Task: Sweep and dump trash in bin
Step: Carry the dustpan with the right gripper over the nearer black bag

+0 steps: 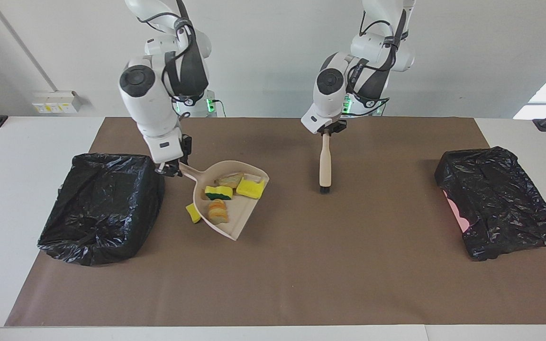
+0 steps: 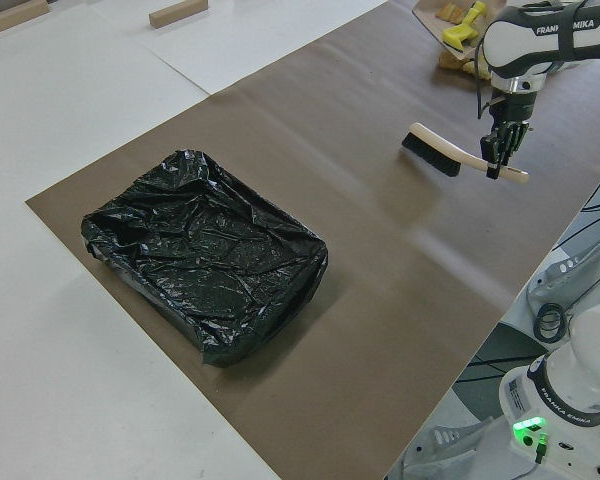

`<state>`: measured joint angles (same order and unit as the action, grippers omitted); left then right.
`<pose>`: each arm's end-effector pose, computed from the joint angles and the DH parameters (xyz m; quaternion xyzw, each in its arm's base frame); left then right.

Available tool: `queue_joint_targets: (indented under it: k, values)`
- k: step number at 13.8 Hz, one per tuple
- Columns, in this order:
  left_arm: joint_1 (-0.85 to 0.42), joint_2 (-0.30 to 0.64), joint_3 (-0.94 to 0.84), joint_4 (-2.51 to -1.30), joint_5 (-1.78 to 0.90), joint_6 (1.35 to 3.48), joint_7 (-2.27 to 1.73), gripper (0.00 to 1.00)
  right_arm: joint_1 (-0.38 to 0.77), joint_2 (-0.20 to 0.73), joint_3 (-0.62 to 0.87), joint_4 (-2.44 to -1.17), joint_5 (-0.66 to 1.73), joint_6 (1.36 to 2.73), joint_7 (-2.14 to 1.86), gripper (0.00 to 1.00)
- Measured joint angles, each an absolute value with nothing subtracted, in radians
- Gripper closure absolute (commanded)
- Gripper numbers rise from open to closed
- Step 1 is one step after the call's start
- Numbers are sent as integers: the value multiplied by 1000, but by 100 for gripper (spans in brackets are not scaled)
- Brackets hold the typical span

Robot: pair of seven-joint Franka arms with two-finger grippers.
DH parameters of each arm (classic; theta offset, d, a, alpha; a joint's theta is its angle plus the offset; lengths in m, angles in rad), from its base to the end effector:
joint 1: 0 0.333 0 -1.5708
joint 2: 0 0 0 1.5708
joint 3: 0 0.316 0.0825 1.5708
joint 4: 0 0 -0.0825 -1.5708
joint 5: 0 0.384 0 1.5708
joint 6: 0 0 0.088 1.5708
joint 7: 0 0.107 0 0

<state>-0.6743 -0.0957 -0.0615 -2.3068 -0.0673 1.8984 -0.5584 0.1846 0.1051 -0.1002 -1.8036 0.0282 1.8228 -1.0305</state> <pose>0.3377 -0.3125 0.3633 -0.9849 0.0713 0.1404 0.0724 0.5808 0.0533 0.4753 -0.8499 -0.5251 0.0342 0.0268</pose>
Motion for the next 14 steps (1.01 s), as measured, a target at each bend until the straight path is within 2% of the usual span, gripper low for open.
queue_joint_targets:
  k: [6, 10, 13, 14]
  values:
    - [-895, -167, -68, -2414, -151, 2052, -831, 100, -129, 105, -108, -1718, 15, 1762, -1328, 100]
    - [-940, -168, -68, -2446, -229, 2107, -841, 100, -239, 125, -109, -1680, -133, 1812, -1529, 100]
    - [-963, -168, -68, -2453, -232, 2117, -844, 77, -260, 145, -109, -1667, -288, 1941, -1641, 100]
    - [-964, -168, -68, -2454, -233, 2118, -844, 74, -259, 149, -105, -1667, -328, 1960, -1655, 100]
